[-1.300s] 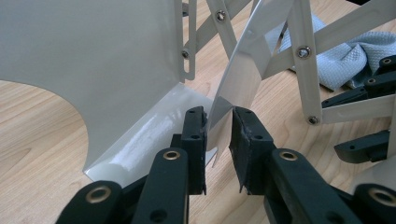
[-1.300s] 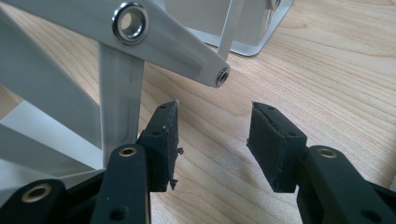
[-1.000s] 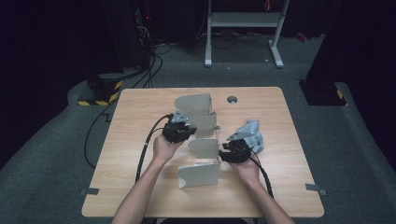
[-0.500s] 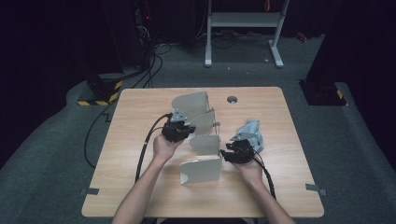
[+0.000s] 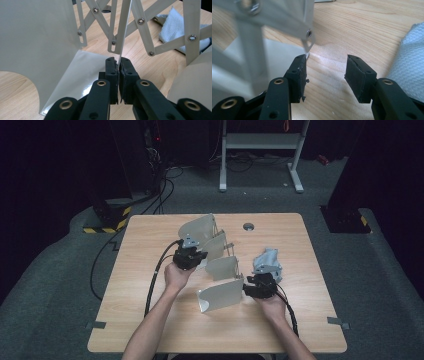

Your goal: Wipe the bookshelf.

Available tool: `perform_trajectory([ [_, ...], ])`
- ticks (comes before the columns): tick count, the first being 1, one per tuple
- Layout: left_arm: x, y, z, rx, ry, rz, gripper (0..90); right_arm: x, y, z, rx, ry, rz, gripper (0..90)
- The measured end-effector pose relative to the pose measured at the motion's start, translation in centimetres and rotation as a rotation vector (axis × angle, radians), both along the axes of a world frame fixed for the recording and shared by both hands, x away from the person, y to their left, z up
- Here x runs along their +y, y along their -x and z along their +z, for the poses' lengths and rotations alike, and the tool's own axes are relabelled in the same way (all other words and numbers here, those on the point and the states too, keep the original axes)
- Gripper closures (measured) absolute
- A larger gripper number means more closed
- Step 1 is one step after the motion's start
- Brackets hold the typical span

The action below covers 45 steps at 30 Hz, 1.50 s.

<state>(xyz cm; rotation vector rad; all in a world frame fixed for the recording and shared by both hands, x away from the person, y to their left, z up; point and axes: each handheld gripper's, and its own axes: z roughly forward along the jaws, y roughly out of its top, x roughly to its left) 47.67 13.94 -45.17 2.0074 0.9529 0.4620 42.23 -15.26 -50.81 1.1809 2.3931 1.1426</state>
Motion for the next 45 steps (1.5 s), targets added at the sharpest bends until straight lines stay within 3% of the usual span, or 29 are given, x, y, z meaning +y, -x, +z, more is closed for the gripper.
perform_trajectory([
  [8,-0.2,-0.1,0.0,0.002,0.009,0.033,87.1,-1.0,1.3,0.5,-0.019,-0.01,-0.008,50.6],
  [15,-0.6,-0.2,0.1,0.005,0.005,0.047,87.7,-1.2,3.0,0.9,-0.065,0.008,-0.03,50.2],
  [22,-0.6,-0.2,0.1,0.005,0.002,0.06,88.0,-1.4,3.7,1.0,-0.065,0.011,-0.025,49.6],
  [26,-0.6,-0.2,0.1,0.003,0.001,0.065,88.5,-1.5,4.2,0.8,-0.036,0.006,0.003,52.1],
  [29,-0.6,-0.2,0.1,0.001,-0.001,0.069,88.8,-0.9,5.1,0.6,-0.046,0.043,0.042,54.2],
  [31,-0.7,-0.1,0.1,-0.001,-0.004,0.07,89.1,-0.7,5.4,0.5,-0.048,0.04,0.044,54.2],
  [45,-0.7,0.5,0.1,-0.006,-0.001,0.074,89.5,-0.5,4.1,0.7,-0.068,0.004,-0.009,51.0],
])
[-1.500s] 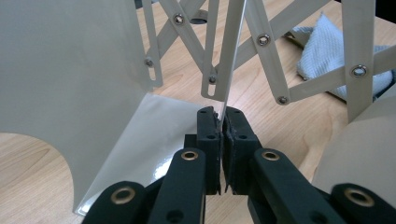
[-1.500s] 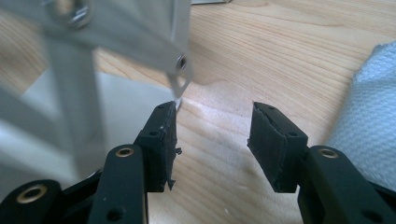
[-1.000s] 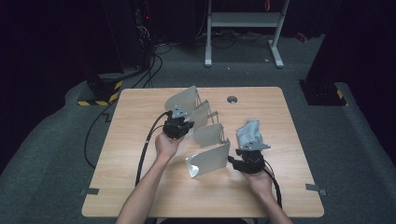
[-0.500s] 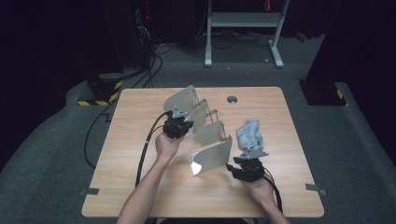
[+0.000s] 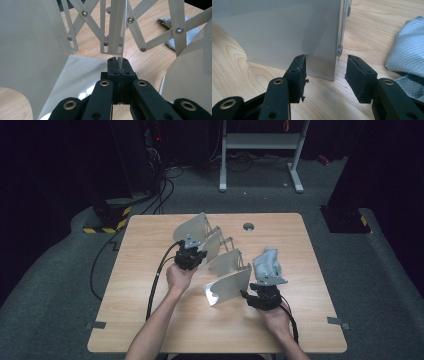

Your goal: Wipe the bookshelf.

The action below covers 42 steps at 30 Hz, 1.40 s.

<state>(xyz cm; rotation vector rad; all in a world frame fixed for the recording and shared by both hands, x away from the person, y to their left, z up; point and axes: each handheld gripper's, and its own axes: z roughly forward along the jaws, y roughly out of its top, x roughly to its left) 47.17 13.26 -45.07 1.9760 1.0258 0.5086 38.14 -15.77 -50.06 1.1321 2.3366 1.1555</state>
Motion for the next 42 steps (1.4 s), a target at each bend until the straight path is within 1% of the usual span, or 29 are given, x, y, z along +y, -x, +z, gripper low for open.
perform_trajectory([
  [8,-0.1,0.3,0.2,0.009,-0.008,0.001,89.5,-0.5,-0.4,0.1,0.007,-0.009,-0.011,50.3],
  [9,-0.1,0.3,0.2,0.011,-0.009,0.001,89.4,-0.5,-0.4,0.1,0.013,-0.009,-0.013,50.0],
  [13,-0.1,0.4,0.2,0.015,-0.007,0.006,89.4,-0.6,-0.8,0.3,0.011,-0.002,-0.016,49.6],
  [18,0.0,0.4,0.2,0.02,-0.008,0.014,89.1,-0.9,-1.3,0.4,0.014,-0.006,-0.023,48.8],
  [23,0.2,0.7,0.2,0.024,0.001,0.028,88.8,-1.3,-1.8,0.4,0.015,-0.007,-0.037,48.6],
  [28,0.2,1.0,0.2,0.026,-0.005,0.04,88.8,-1.7,-2.1,0.3,0.021,-0.008,-0.044,48.4],
  [34,0.4,1.2,0.1,0.028,-0.008,0.047,88.6,-1.7,-2.0,0.3,0.02,-0.004,-0.049,48.4],
  [36,0.5,1.2,0.1,0.024,-0.018,0.048,88.7,-1.6,-1.9,0.3,0.013,0.001,-0.047,48.1],
  [37,0.5,1.2,0.2,0.022,-0.023,0.049,88.8,-1.5,-1.8,0.3,0.014,-0.004,-0.047,47.7],
  [42,0.4,1.6,0.2,0.02,-0.035,0.045,89.2,-0.6,-0.7,0.4,-0.009,-0.002,-0.021,47.7],
])
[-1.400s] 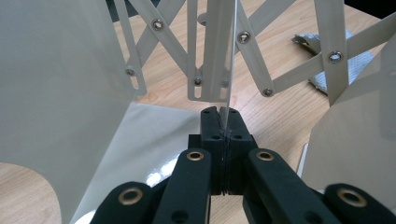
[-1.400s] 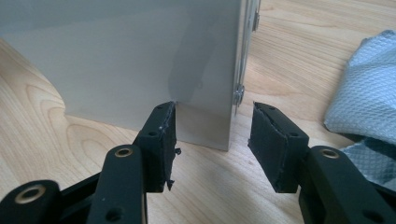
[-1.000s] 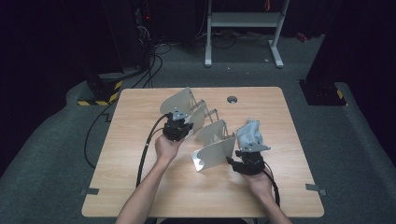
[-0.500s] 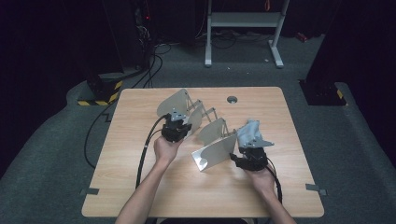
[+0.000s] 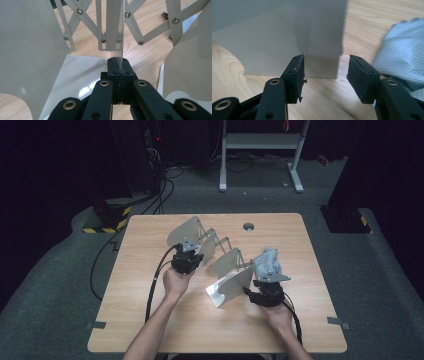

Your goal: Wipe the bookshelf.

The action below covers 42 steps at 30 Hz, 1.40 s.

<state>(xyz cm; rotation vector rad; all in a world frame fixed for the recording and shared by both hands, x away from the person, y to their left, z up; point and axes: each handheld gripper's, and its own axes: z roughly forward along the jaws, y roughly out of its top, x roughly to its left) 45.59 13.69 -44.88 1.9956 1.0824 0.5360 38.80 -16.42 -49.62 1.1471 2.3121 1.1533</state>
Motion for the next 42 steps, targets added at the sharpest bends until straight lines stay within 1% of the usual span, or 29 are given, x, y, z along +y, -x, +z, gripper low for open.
perform_trajectory([
  [3,-0.1,0.2,-0.1,0.002,0.007,0.006,89.1,0.1,0.1,0.0,0.0,0.002,0.001,47.6],
  [8,-0.1,0.8,0.0,0.016,0.025,0.018,88.6,-0.6,-0.2,0.1,0.0,-0.001,-0.02,47.5],
  [9,-0.1,0.9,0.0,0.017,0.02,0.017,88.4,-0.7,-0.2,0.2,0.001,-0.003,-0.025,47.4],
  [13,-0.2,1.4,0.1,0.025,0.022,0.025,87.7,-1.0,-0.3,0.2,-0.001,-0.006,-0.033,47.5],
  [16,0.1,1.4,0.0,0.027,0.023,0.026,87.5,-0.8,0.0,0.2,0.0,-0.009,-0.032,47.7],
  [17,0.4,1.5,0.0,0.021,0.034,0.03,87.2,-0.7,0.2,0.2,-0.001,-0.01,-0.032,47.6],
  [21,1.0,2.0,-0.1,0.009,0.037,0.039,75.3,0.0,1.0,-0.1,-0.004,-0.012,-0.016,47.3],
  [22,1.3,2.2,-0.1,0.003,0.037,0.047,72.7,0.1,1.1,-0.1,-0.001,-0.011,-0.016,47.0],
  [24,2.1,2.5,-0.3,0.006,0.042,0.067,68.7,0.5,1.6,-0.3,0.0,-0.01,-0.013,46.3],
  [25,2.4,2.6,-0.3,0.007,0.046,0.074,65.0,0.7,1.8,-0.3,0.0,-0.015,-0.012,45.6],
  [27,3.3,3.0,-0.4,0.003,0.043,0.095,61.9,0.9,2.1,-0.3,-0.006,-0.019,-0.01,44.3],
  [28,3.5,3.0,-0.4,-0.002,0.037,0.104,60.4,1.1,2.4,-0.3,-0.005,-0.027,-0.011,43.1],
  [29,4.0,3.2,-0.5,-0.007,0.032,0.125,58.8,1.2,2.4,-0.3,-0.008,-0.026,-0.009,42.2],
  [30,4.3,3.2,-0.5,-0.006,0.03,0.135,57.4,1.4,2.7,-0.3,-0.006,-0.031,-0.01,40.6],
  [32,5.2,3.2,-0.7,0.002,0.042,0.167,55.6,1.8,3.1,-0.3,-0.009,-0.033,-0.009,38.3],
  [35,6.3,3.0,-0.9,0.019,0.046,0.206,53.0,2.4,3.5,-0.2,-0.006,-0.035,-0.013,35.8],
  [38,7.1,2.6,-1.2,0.03,0.037,0.245,50.6,2.9,3.6,-0.2,-0.001,-0.037,-0.012,34.0],
  [40,7.6,2.2,-1.4,0.038,0.032,0.266,49.4,3.2,3.8,-0.1,-0.004,-0.037,-0.014,32.5],
  [41,8.0,1.8,-1.7,0.05,0.03,0.279,49.0,3.3,3.9,-0.1,-0.004,-0.038,-0.014,31.8],
  [42,8.2,1.6,-1.8,0.052,0.035,0.29,48.7,3.5,4.0,-0.1,-0.006,-0.039,-0.018,30.8],
])
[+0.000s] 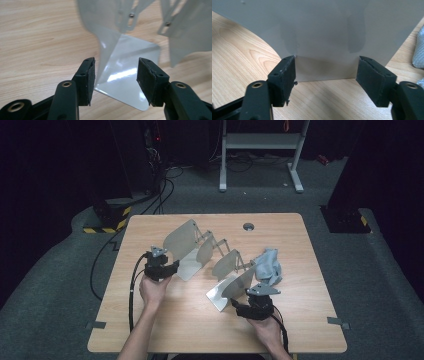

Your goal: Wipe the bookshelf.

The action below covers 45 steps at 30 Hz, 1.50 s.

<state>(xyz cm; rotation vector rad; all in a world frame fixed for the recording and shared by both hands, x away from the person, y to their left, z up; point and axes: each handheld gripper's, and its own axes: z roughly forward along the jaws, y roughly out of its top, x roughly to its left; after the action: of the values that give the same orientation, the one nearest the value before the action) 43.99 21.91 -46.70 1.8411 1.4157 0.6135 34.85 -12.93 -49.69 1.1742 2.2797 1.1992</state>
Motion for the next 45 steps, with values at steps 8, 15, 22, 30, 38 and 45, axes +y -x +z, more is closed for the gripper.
perform_trajectory([
  [8,0.4,-1.4,-0.7,-0.003,0.043,-0.008,51.4,0.2,0.0,0.0,0.0,0.013,-0.005,29.1],
  [15,0.2,-2.7,0.3,-0.021,0.053,-0.023,57.3,0.0,-0.3,0.2,0.006,0.013,-0.019,28.7],
  [22,0.5,-2.6,0.9,-0.055,0.077,-0.025,70.7,-0.4,-0.7,0.2,0.009,0.009,-0.031,28.7],
  [30,0.3,-2.3,1.0,-0.058,0.088,-0.077,84.1,-1.0,-1.3,0.5,0.004,0.007,-0.057,28.9],
  [38,-0.2,-1.5,0.9,-0.069,0.055,-0.106,88.2,-1.8,-2.0,0.8,0.004,-0.001,-0.084,29.2],
  [45,0.2,-0.5,1.0,-0.07,0.048,-0.108,88.6,-2.6,-2.8,1.3,0.0,-0.002,-0.114,29.3],
])
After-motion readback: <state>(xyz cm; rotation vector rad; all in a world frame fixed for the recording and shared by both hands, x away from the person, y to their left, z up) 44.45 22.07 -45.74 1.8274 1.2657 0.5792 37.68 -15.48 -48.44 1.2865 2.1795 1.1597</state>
